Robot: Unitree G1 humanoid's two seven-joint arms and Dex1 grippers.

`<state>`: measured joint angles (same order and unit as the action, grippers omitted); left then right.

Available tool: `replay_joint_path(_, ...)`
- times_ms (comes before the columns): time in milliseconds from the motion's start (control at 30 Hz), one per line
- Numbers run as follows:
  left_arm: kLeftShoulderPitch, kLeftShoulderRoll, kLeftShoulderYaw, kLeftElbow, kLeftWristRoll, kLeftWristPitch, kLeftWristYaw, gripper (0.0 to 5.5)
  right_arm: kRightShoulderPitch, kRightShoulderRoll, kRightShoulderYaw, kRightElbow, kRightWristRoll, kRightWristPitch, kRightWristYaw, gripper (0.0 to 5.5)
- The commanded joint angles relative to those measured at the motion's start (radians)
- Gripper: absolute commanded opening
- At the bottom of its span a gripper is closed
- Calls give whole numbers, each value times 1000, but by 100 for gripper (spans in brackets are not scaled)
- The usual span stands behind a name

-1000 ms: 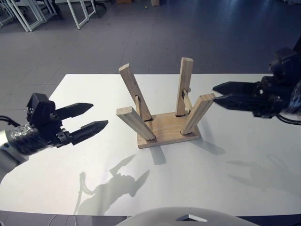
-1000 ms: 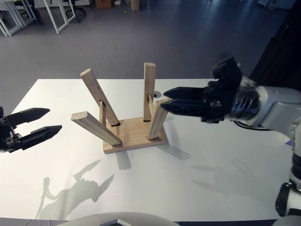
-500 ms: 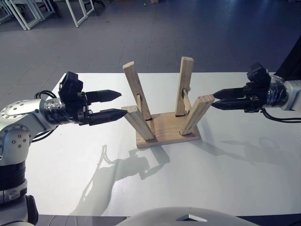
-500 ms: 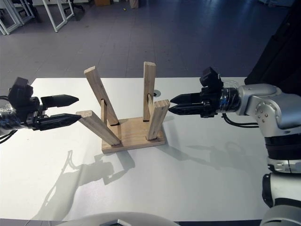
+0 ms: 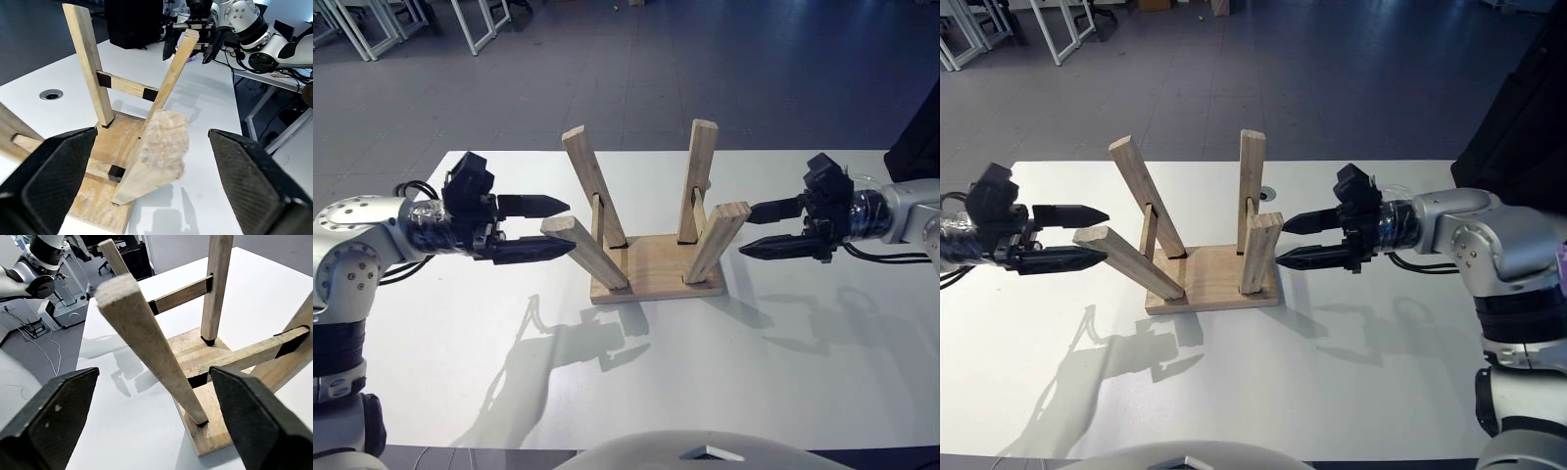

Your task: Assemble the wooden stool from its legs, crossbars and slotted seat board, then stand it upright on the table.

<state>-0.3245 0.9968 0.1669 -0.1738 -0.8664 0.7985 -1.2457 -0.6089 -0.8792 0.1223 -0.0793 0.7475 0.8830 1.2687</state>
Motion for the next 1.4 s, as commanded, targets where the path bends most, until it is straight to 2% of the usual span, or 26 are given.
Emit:
replay_joint_path(33, -12, -23, -27, -14, 6, 20, 8, 390, -35, 68, 28, -15, -33, -11, -35, 417)
replay_joint_path(233, -13, -72, -51, 28, 2, 42, 7, 286, -24, 156, 38, -28, -14, 17, -48, 301)
replay_joint_path(400, 89, -40, -97, -13, -8, 92, -45, 206, -23, 181, 8, -61, 117, 211, -64, 208)
replay_joint_path(533, 203, 67, -72, -134, -155, 265, -93, 193, -18, 198, -89, -90, 343, 533, -127, 207)
replay_joint_path(600, 204, 119, -41, -143, -251, 359, -111, 193, -76, 191, -96, -25, 455, 690, -155, 207)
replay_joint_path(667, 159, 138, -54, -100, -257, 380, -115, 193, -118, 207, -91, 67, 506, 731, -210, 207)
replay_joint_path(800, 23, 91, -165, 99, -117, 324, -99, 193, -162, 299, -111, 241, 446, 731, -351, 207)
replay_joint_path(900, -104, 11, -236, 290, -26, 291, -83, 246, -185, 354, -99, 340, 370, 701, -390, 207)
replay_joint_path(1100, -212, -78, -266, 503, 105, 235, -63, 350, -231, 373, -32, 496, 205, 556, -324, 323)
replay_joint_path(1233, -199, -78, -215, 512, 116, 247, -73, 412, -260, 342, -17, 585, 107, 466, -256, 407)
replay_joint_path(1400, -171, -66, -73, 544, 83, 254, -67, 412, -280, 285, -73, 652, 46, 389, -190, 407)
